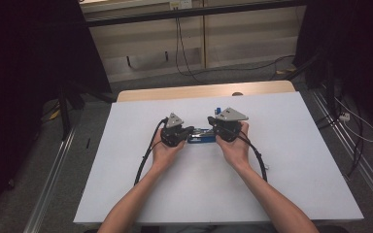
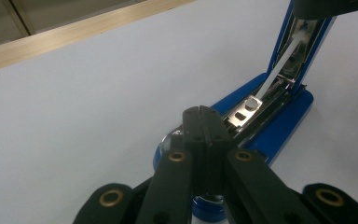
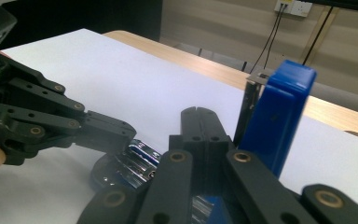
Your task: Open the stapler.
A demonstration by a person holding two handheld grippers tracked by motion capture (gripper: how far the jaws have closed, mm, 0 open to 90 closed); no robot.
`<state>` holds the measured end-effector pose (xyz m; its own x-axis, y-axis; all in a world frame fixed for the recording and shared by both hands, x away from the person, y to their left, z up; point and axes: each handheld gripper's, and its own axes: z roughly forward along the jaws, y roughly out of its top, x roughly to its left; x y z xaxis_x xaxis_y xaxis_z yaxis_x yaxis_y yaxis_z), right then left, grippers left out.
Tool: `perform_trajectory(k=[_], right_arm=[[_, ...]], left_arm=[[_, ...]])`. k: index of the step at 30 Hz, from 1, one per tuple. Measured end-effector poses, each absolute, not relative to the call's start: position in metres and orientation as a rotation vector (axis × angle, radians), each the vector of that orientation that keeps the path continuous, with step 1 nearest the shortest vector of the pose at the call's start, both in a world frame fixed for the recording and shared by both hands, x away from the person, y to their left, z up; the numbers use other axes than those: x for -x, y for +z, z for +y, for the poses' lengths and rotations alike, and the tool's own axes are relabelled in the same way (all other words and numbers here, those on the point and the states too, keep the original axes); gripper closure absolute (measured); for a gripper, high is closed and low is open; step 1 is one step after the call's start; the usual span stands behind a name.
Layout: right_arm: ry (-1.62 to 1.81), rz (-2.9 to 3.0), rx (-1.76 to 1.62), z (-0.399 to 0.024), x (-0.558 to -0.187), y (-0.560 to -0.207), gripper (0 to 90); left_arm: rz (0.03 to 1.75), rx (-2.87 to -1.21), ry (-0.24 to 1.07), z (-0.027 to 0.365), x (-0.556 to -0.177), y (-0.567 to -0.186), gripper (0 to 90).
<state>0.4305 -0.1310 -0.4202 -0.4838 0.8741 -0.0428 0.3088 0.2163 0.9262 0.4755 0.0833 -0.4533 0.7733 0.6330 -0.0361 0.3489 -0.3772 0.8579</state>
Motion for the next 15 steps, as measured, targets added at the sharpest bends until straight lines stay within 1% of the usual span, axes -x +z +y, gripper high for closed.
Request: perform_trajectory(k=[15], right_arm=[[1.242, 1.913, -1.095, -0.1365, -0.4296, -0.4192, 90.0]], left_arm=[[0.738, -1.994, 0.371, 0.0834, -0.4752, -0.4537, 90.0]])
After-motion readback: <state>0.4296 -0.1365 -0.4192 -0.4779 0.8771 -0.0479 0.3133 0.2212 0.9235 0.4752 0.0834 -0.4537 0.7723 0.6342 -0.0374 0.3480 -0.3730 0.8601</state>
